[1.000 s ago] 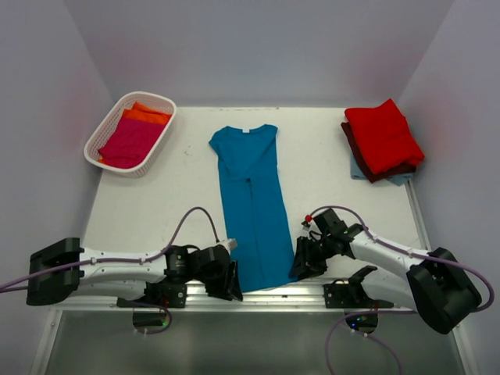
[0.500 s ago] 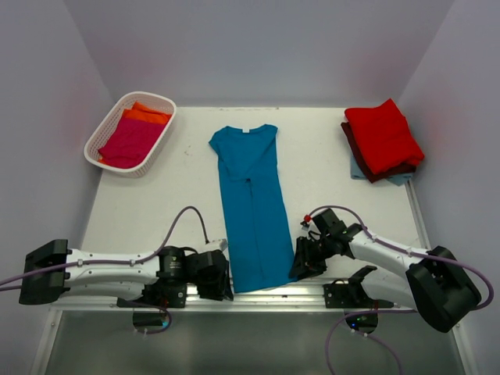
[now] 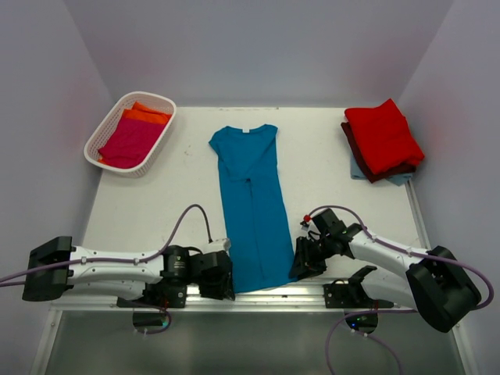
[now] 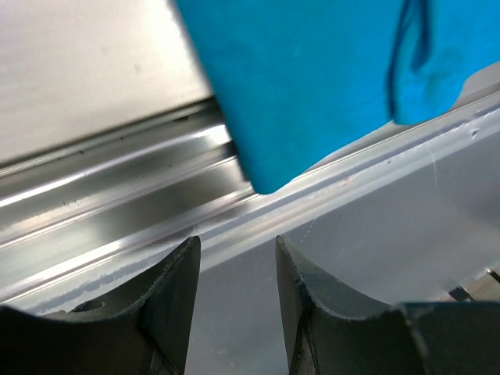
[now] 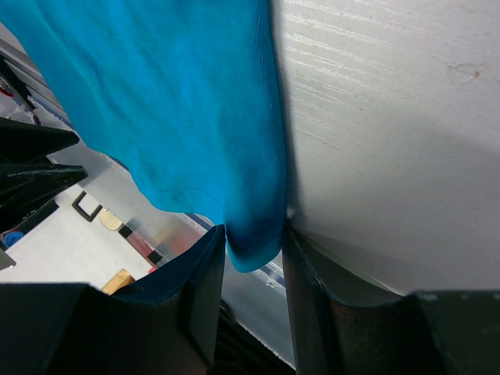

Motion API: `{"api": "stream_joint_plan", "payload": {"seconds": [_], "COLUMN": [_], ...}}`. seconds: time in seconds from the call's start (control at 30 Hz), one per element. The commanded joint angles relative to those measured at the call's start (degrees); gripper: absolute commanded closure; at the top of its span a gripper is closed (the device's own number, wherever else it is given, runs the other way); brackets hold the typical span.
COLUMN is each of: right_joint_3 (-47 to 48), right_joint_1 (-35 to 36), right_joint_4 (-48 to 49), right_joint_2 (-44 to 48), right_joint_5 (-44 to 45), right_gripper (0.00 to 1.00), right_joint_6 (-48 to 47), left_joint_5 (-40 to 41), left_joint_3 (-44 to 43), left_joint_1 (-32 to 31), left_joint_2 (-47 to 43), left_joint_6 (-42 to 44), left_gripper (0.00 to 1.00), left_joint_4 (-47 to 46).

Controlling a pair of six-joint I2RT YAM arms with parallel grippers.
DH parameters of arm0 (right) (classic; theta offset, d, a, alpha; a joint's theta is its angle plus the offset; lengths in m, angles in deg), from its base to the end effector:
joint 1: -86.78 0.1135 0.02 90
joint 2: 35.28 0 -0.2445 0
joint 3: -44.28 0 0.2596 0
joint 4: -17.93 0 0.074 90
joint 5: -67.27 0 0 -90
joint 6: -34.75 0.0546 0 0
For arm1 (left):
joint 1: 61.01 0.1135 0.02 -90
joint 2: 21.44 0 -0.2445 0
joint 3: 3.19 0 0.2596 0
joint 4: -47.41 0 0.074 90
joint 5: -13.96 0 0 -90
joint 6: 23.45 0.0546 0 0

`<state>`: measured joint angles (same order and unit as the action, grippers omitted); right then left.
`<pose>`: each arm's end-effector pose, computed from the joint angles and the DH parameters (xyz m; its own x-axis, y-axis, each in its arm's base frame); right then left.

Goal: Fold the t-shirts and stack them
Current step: Grab the bottom of the folded rectangular tshirt with both arms

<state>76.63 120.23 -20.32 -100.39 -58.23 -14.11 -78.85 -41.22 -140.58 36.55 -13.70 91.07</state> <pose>0.1277 0.1223 0.0828 -0.9931 -0.0142 0.1162 0.0624 0.7760 0.6276 0.0320 -0.1888 0.1171 -0.9995 -0.0079 -0.0320 0.0072 0.8953 -0.4453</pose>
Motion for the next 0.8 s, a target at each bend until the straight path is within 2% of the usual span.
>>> {"api": "stream_joint_plan", "payload": {"seconds": [0.0,0.23,0.77], "right_joint_3": [1.23,1.41,1.50], "right_joint_1": [0.47,0.39,0.39], "right_joint_4": [-0.25,0.45,1.07], "right_joint_2": [0.24,-0.55,-1.34], "right_joint_5": [1.05,0.79,0.97], "right_gripper": [0.61,0.61,0.61], "right_joint_6": [-0.28,-0.45,-0.54], "left_joint_5": [7.02,3.87,-0.97], "left_joint_3": [-3.72,0.93,0.50], "left_joint_1": [-0.15,4.51,8.55], "left_joint_2": [0.19,-0.69,6.33], "left_joint_6": [5.01,6.95,12.04], "left_gripper": [0.52,0.53,0.56], "left_joint_4": [2.74,-1.30,-10.70]}}
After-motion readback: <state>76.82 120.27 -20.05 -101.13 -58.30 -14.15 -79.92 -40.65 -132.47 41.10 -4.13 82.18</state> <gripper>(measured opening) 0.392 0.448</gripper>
